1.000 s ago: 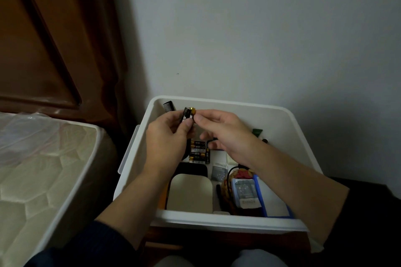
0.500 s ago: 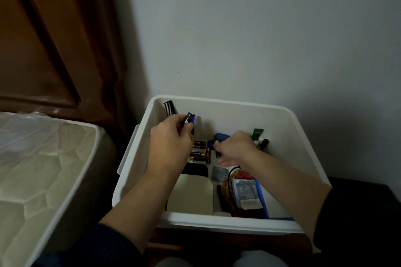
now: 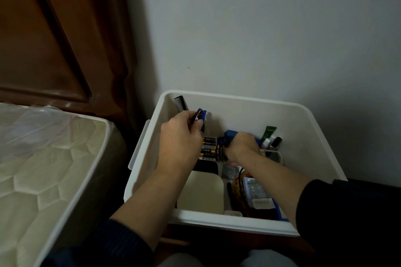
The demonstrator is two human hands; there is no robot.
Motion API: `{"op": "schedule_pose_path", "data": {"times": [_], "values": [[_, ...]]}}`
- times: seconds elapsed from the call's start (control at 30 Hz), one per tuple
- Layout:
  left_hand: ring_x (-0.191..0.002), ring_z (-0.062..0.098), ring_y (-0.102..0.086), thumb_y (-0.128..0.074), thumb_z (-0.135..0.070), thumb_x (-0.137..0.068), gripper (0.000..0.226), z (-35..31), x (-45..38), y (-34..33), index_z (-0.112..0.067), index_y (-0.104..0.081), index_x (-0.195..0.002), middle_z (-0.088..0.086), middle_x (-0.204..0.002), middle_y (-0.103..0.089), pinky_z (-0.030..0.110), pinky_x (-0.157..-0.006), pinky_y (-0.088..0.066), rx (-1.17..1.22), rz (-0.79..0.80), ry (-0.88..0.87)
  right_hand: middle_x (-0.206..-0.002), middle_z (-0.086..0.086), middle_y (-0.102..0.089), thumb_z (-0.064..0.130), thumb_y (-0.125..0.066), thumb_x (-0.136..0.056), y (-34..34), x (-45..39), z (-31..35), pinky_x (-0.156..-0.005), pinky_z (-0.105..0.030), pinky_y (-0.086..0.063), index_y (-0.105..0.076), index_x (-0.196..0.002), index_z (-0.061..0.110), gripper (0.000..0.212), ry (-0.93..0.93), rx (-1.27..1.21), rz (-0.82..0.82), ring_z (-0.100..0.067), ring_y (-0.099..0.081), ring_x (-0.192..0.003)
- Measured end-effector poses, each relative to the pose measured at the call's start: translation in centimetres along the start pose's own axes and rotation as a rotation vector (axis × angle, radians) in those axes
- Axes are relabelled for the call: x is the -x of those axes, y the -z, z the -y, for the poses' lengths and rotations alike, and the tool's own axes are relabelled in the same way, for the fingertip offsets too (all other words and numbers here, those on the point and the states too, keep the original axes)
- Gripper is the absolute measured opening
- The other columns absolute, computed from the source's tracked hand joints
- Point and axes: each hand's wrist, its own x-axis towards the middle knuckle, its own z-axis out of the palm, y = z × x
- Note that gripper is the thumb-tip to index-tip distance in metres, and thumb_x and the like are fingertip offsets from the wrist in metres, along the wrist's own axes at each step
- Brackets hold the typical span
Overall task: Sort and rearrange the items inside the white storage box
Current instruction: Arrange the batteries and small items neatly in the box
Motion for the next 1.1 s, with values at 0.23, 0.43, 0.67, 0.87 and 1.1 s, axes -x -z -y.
{"op": "schedule_pose_path", "data": {"times": [0.23, 0.43, 0.67, 0.87, 1.1], "values": [[-0.085, 0.005, -0.073, -0.067, -0.018, -0.101, 0.019, -0.2, 0.0, -0.1, -0.02, -0.075, -0.117, -0.011, -0.093, -0.075, 0.035, -0.083, -0.064, -0.016, 0.067, 0.025, -0.105, -0.015, -0.075, 0.011, -0.078, -0.089, -0.1, -0.1, 0.1, -0.074, -0.034, -0.063, -0.073, -0.11, 0.004, 0.023, 0.01, 0.004, 0.012, -0.03, -0.075, -0.092], [-0.088, 0.008, -0.074, -0.066, -0.02, -0.102, 0.016, 0.1, 0.2, -0.2, -0.022, -0.074, -0.116, -0.007, -0.097, -0.075, 0.037, -0.081, -0.065, -0.033, 0.163, 0.087, -0.108, -0.018, -0.074, 0.013, -0.074, -0.093, 0.6, 0.0, -0.1, -0.084, -0.043, -0.064, -0.071, -0.114, 0.002, 0.025, 0.018, -0.067, 0.037, -0.032, -0.075, -0.095], [-0.09, 0.013, -0.075, -0.068, -0.017, -0.101, 0.026, -0.2, 0.3, -0.3, -0.018, -0.069, -0.127, -0.001, -0.104, -0.075, 0.04, -0.085, -0.064, -0.014, 0.225, 0.104, -0.084, -0.002, -0.079, 0.025, -0.067, -0.101, 7.0, 3.0, -0.5, -0.058, -0.03, -0.064, -0.074, -0.106, 0.01, 0.017, 0.263, -0.708, 0.008, -0.018, -0.076, -0.063], [-0.107, 0.014, -0.074, -0.069, -0.013, -0.101, 0.059, -1.3, 0.6, -1.2, -0.013, -0.046, -0.155, 0.007, -0.122, -0.073, 0.039, -0.096, -0.061, 0.19, 0.33, 0.173, -0.103, 0.006, -0.08, 0.036, -0.078, -0.093, 7.9, 5.7, -0.9, -0.065, -0.028, -0.062, -0.075, -0.114, 0.026, 0.024, 0.504, -0.713, 0.249, -0.013, -0.078, -0.084], [-0.108, 0.024, -0.071, -0.06, -0.011, -0.102, 0.033, -1.8, 0.5, -2.4, -0.012, -0.067, -0.134, 0.008, -0.112, -0.075, 0.039, -0.096, -0.059, -0.153, 0.581, 0.086, -0.096, 0.003, -0.08, 0.03, -0.079, -0.094, 7.3, 4.3, -1.8, -0.062, -0.026, -0.062, -0.076, -0.108, 0.022, 0.017, 0.391, -0.793, 0.203, -0.011, -0.077, -0.082]]}}
